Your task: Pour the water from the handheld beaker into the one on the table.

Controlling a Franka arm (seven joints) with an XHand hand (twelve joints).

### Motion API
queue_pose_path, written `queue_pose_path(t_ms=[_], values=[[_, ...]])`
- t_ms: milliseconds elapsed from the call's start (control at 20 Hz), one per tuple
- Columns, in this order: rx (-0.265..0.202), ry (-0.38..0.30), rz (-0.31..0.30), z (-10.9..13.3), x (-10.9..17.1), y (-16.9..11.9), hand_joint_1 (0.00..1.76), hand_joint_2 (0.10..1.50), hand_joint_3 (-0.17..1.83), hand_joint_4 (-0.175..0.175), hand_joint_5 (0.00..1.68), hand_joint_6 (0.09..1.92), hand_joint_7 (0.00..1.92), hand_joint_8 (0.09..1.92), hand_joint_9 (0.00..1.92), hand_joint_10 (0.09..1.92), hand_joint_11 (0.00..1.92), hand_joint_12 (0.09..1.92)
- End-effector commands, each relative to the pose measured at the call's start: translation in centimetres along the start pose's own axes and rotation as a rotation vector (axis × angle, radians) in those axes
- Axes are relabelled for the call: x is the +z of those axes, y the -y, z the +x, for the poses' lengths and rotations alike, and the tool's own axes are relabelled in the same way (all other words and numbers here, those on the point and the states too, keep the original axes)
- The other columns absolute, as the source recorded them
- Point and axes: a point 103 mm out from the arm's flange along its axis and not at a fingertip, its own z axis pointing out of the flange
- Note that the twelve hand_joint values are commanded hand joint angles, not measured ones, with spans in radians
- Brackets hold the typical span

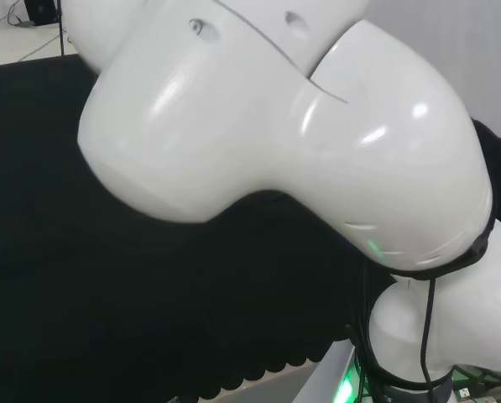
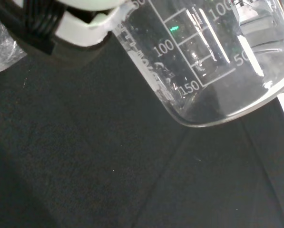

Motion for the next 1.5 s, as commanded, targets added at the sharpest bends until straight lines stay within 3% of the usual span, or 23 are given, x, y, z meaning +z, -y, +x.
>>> queue_pose_path(t_ms=[50, 850, 1150, 1500], values=[[-0.001, 0.02, 0.023, 0.3, -0.3, -0.2, 1.31, 1.03, -0.17, -0.175, 1.45, 0.17, 1.53, 0.09, 1.67, 0.09, 1.5, 0.61], [0.006, 0.054, 0.044, 0.0, -1.1, -0.4, 1.31, 1.03, -0.17, -0.175, 1.45, 0.17, 1.53, 0.09, 1.67, 0.09, 1.5, 0.61], [0.024, -0.029, 0.048, -0.4, -0.7, -0.4, 1.31, 1.03, -0.17, -0.175, 1.45, 0.17, 1.53, 0.09, 1.67, 0.09, 1.5, 0.61], [0.073, -0.232, 0.004, -1.9, -0.6, -0.1, 1.31, 1.03, -0.17, -0.175, 1.45, 0.17, 1.53, 0.09, 1.67, 0.09, 1.5, 0.61]])
